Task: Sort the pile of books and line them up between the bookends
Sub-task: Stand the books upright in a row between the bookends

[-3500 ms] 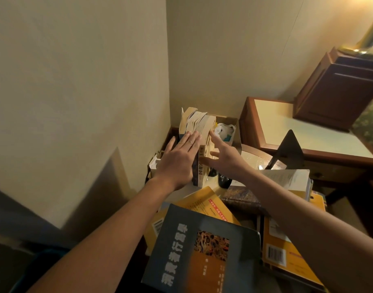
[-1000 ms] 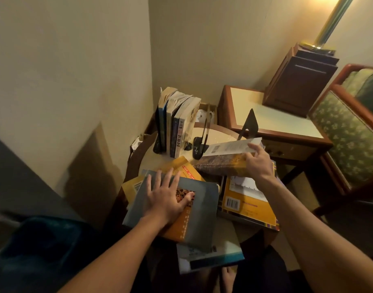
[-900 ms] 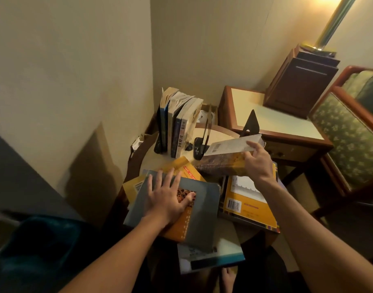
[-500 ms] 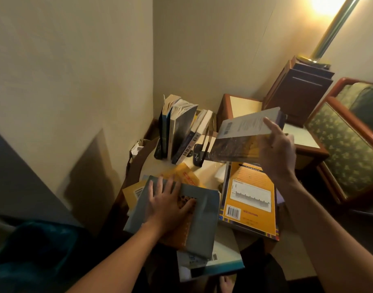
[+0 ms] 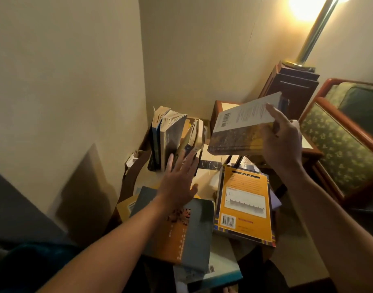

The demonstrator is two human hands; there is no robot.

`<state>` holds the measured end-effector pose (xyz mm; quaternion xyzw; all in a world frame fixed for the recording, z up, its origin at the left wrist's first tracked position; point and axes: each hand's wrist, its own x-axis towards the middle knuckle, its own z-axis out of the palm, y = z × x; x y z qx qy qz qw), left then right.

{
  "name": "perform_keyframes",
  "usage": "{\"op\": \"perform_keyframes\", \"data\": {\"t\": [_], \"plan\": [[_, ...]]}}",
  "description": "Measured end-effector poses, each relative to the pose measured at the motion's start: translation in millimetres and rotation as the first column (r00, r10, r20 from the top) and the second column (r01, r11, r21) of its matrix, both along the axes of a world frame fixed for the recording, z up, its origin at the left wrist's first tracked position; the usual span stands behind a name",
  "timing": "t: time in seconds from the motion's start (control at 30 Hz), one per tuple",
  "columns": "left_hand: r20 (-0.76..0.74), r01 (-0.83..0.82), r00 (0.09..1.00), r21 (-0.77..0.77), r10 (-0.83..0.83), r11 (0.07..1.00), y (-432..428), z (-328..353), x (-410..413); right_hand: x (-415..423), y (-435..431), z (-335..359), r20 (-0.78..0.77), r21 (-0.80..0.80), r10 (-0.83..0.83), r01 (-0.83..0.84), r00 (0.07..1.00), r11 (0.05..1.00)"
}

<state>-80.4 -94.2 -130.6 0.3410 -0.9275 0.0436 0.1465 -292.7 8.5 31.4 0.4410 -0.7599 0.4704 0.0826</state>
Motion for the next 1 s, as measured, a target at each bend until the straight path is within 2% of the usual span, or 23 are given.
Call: {"op": "perform_keyframes", "data": {"t": [0.1, 0.17, 0.23, 0.43, 0.67, 0.87, 1.0], "plan": [[0.109, 0.069, 0.993, -0.130, -0.055, 0.989, -23.0, 24.7, -18.6, -1.9, 0.0, 5.1, 0.002, -0.022, 0.007, -0.007, 1.000, 1.000], [0.212, 0.079, 0.976, -0.130, -0.050, 0.988, -33.9, 33.3, -25.7, -1.8, -1.8, 7.7, -0.009, -0.035, 0.018, -0.019, 1.000, 0.999], [0.244, 0.080, 0.968, -0.119, -0.049, 0.990, -40.2, 38.6, -25.9, -1.4, -4.7, 9.5, -0.012, -0.039, 0.037, -0.037, 0.999, 0.999], [0.155, 0.019, 0.988, -0.035, -0.013, 0.999, -54.1, 42.8, -11.2, 2.6, -11.5, 12.7, 0.030, -0.063, 0.087, -0.085, 0.996, 0.994], [0.107, -0.108, 0.988, -0.036, 0.112, 0.993, -79.7, 45.8, 17.9, 18.3, -27.3, 16.8, 0.039, -0.085, 0.143, -0.139, 0.989, 0.987], [0.043, -0.178, 0.983, -0.005, 0.178, 0.984, -91.4, 40.7, 33.3, 42.9, -58.2, 9.5, 0.049, 0.017, 0.156, -0.157, 0.987, 0.987], [-0.007, -0.174, 0.985, 0.022, 0.175, 0.984, -93.9, 36.3, 35.8, 58.7, -83.6, 0.3, 0.001, 0.129, 0.138, -0.137, 0.990, 0.982]]}}
